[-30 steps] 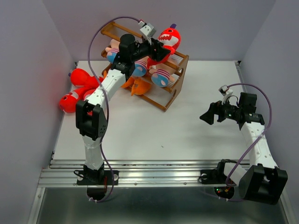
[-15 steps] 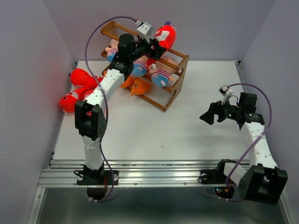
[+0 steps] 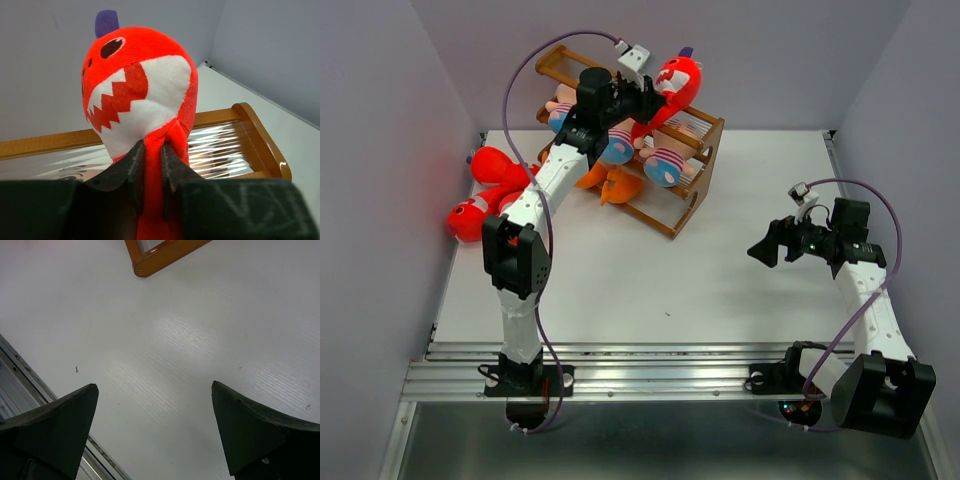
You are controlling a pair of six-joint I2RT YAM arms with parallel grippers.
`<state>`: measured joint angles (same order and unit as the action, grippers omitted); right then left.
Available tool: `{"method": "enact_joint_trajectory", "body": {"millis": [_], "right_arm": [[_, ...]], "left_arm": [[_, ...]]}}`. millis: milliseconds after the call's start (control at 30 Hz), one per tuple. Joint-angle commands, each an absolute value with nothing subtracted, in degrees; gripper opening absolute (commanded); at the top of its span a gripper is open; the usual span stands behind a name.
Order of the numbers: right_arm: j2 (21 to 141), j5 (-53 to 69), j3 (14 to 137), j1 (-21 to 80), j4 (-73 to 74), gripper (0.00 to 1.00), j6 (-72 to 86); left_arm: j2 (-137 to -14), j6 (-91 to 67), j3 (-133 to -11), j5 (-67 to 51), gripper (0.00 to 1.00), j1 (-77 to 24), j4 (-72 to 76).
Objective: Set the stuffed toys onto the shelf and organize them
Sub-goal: Place the stuffed toy onto shelf
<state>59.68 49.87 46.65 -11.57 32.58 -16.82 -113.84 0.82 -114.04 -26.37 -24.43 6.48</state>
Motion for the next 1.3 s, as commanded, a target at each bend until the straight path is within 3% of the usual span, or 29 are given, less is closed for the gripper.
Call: {"method": "enact_joint_trajectory", "body": {"millis": [0,133,967,1000,1133,1267], "right_arm": [[58.7,49.7,46.4,-11.9,30.8,1.0,-17.8],[58.4,49.7,46.5,-11.9,30.9,1.0,-17.8],[58.4,49.5,46.5,-11.9,30.8,1.0,-17.8],[58.4,49.5,46.4,-11.9,30.8,1.0,-17.8],[58.5,49.4,46.4,-11.9,30.8,1.0,-17.8],[58.6,49.5,46.5,-11.9,30.8,1.0,-17.9]], "left_arm": [[-114.6,1.8,-116.6,-29.0,0.11,-24.8,5.0],[-114.5,1.5,-116.8,-32.4,0.0,-24.8,5.5],[-110.6,-5.2,-112.0,-32.8,0.0,-27.7,11.2],[-110.4,-5.2,-111.8,-32.8,0.02,-27.7,11.2],[-109.5,-5.4,-110.5,-31.9,0.28,-27.7,11.2],[-108.3,-5.4,-109.1,-31.6,0.45,-27.8,11.8]]}}
